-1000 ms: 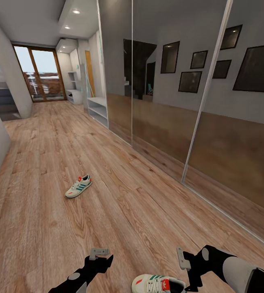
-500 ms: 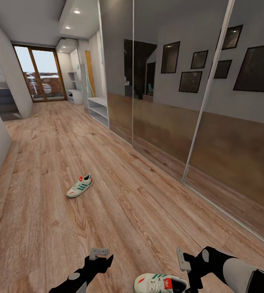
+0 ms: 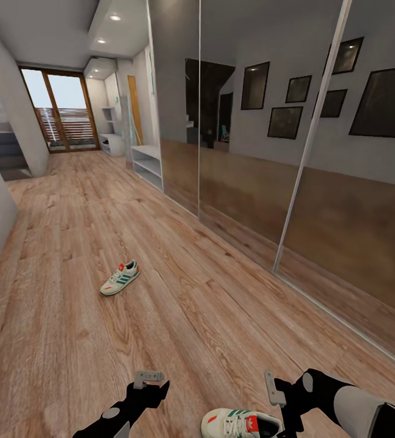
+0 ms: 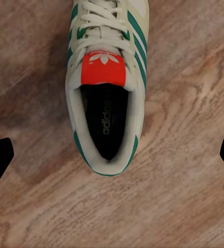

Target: Pick up the two gym shoes and the two sandals from the corridor floor and place them onto the hallstand (shoe rack) in the corridor, making sure they are on the rack and not on the floor. Arrange them so the two gym shoes are next to each other and the two sandals are next to each other.

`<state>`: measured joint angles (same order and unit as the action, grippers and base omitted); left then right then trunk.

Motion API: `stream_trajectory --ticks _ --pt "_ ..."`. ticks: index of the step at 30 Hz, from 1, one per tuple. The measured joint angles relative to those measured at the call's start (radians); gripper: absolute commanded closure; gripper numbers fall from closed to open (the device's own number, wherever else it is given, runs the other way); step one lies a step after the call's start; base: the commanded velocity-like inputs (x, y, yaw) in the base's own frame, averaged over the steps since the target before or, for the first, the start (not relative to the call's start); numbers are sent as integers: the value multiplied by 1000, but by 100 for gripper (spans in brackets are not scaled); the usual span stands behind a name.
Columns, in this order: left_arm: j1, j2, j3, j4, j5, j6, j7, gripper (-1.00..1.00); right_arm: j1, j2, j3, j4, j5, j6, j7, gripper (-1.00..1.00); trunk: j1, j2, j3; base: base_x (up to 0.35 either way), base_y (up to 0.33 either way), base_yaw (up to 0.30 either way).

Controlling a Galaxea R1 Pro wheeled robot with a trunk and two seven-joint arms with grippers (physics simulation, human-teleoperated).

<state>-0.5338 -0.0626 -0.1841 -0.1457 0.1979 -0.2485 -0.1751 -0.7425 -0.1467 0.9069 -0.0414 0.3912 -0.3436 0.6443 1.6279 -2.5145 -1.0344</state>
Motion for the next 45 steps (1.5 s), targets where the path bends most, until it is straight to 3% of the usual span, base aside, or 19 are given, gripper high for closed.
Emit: stream_trajectory --ticks 45 --pt "0 1 0 0 0 -2 -1 -100 14 0 1 0 0 0 0 -100 0 0 0 23 37 0"
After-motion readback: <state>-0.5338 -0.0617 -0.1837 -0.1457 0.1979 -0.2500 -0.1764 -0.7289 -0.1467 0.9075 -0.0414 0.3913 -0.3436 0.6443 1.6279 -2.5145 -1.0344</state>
